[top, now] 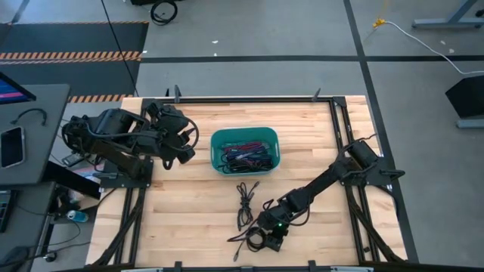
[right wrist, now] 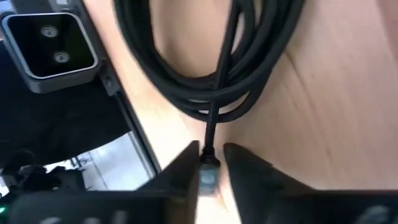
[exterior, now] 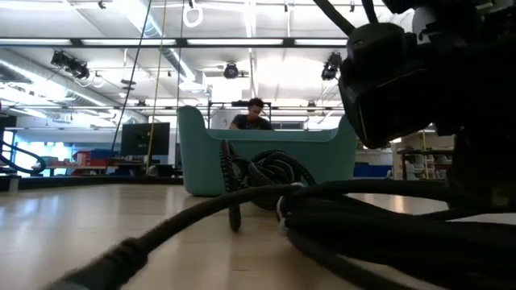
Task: Pick and place USB-C Cables
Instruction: Put the bottom black charger cable into the light blue bin
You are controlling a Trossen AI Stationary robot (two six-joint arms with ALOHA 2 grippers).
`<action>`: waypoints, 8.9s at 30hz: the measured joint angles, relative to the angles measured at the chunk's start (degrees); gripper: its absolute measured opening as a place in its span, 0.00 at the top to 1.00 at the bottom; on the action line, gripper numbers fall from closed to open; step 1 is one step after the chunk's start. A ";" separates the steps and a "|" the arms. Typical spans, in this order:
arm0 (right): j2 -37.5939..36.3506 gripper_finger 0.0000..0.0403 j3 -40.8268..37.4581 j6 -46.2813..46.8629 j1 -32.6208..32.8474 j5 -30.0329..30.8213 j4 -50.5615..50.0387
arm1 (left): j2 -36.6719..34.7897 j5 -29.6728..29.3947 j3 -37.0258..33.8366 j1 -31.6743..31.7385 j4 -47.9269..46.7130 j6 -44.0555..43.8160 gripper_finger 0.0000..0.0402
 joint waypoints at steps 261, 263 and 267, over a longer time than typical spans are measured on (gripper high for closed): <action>-50.77 0.68 6.70 -48.77 -33.84 33.75 -31.99 | 38.07 69.40 -0.02 33.14 22.11 38.72 0.95; -50.77 0.68 6.70 -48.74 -33.84 33.78 -31.89 | 39.47 70.62 -0.02 33.35 21.98 39.39 0.95; -50.77 0.68 6.70 -47.70 -33.84 33.78 -31.97 | 42.78 72.73 -0.02 33.73 21.58 40.98 0.95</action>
